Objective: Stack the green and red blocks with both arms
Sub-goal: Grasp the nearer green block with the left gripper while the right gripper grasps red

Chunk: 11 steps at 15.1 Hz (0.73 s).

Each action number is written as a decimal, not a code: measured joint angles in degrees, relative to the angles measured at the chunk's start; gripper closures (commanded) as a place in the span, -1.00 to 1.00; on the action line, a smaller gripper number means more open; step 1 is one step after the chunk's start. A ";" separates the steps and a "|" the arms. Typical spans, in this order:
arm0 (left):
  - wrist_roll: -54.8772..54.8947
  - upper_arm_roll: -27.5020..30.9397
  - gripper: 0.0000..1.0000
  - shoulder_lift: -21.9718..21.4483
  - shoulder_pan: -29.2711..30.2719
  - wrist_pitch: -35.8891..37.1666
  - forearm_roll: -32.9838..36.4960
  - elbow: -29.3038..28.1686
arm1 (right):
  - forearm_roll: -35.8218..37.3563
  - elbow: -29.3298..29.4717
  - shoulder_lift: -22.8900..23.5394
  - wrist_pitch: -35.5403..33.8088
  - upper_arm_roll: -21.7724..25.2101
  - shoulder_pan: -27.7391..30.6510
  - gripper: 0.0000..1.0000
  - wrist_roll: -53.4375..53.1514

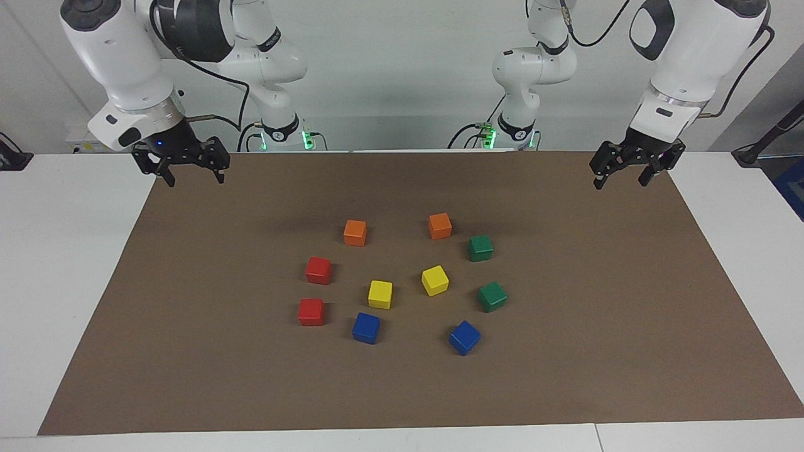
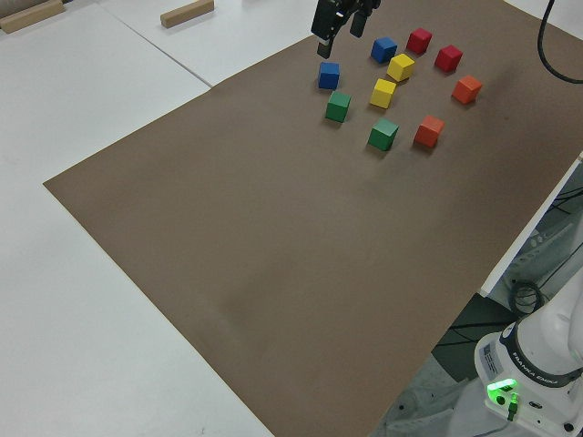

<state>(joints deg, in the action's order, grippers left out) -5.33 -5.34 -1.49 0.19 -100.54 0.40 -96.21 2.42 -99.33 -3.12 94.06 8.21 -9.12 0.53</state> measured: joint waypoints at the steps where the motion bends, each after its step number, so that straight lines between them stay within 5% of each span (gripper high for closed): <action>1: -1.60 -0.24 -1.00 0.03 -0.10 -2.52 -0.02 -1.92 | 0.00 -0.49 0.03 0.63 -0.15 -1.61 -1.00 -4.09; 5: -11.38 -0.59 -1.00 0.90 -4.06 -14.30 -0.31 -12.59 | 0.00 -5.26 2.45 8.65 -0.73 -8.22 -1.00 -19.40; 11: -22.50 -0.86 -1.00 6.68 -15.17 -27.98 -0.32 -22.13 | -2.04 -7.52 13.23 22.68 -0.84 -12.28 -1.00 -31.24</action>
<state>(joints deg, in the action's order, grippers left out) -27.83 -6.20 5.19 -14.98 -128.52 0.08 -118.33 0.38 -106.85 10.10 116.74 7.36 -21.39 -30.71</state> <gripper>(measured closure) 0.000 0.000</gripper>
